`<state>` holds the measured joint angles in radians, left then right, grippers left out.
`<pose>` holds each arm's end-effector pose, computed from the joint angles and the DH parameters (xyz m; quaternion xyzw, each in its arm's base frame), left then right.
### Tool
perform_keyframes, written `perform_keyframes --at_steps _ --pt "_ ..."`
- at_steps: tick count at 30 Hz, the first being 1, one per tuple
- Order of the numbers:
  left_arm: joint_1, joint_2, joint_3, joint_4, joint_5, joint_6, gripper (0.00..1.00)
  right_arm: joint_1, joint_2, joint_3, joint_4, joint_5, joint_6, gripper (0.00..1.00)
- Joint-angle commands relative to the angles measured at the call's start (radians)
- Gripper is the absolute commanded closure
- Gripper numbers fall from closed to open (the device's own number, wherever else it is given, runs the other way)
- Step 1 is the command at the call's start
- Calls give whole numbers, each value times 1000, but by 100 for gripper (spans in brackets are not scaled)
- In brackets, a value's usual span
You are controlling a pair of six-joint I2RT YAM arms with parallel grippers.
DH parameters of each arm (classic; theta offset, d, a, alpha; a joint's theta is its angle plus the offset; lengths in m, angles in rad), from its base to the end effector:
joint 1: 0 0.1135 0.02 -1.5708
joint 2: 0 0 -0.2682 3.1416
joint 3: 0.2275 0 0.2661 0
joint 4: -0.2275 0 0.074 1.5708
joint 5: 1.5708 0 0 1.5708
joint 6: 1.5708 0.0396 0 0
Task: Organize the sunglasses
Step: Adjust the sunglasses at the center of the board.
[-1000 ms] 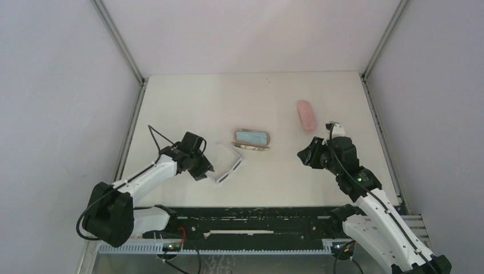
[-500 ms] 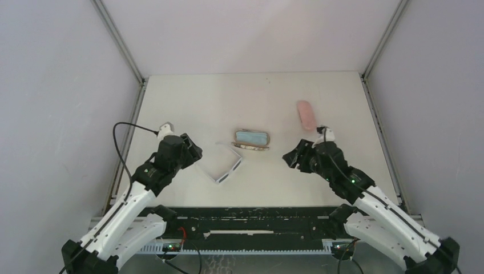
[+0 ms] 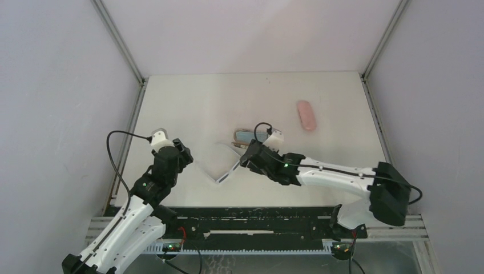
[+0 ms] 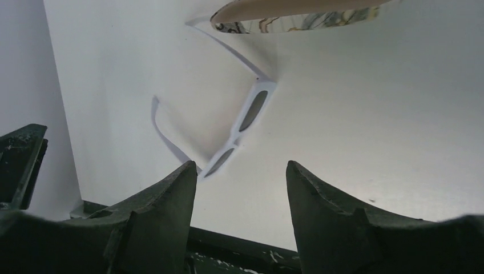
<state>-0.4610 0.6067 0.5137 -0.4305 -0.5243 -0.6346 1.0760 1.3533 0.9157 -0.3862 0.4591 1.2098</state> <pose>0.1496 -0.0521 0.2480 -0.2016 0.8220 -0.0599 0.5292 0.1564 0.2528 0.2395 0.1435 0.8991 0.2354 0.3402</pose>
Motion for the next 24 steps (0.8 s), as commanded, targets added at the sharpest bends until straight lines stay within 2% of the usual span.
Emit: perform_keyframes --at_steps 1,9,12,24 --pt "-5 -20 -43 104 -41 30 40 35 128 102 4 75 152 42" --pt "-4 -48 -149 204 -94 98 39 53 310 207 -1 30 167 46" --pt "-4 -69 -160 245 -26 131 39 53 343 217 23 20 156 49" --pt "-4 -61 -163 254 -43 134 39 47 443 260 50 -28 159 57"
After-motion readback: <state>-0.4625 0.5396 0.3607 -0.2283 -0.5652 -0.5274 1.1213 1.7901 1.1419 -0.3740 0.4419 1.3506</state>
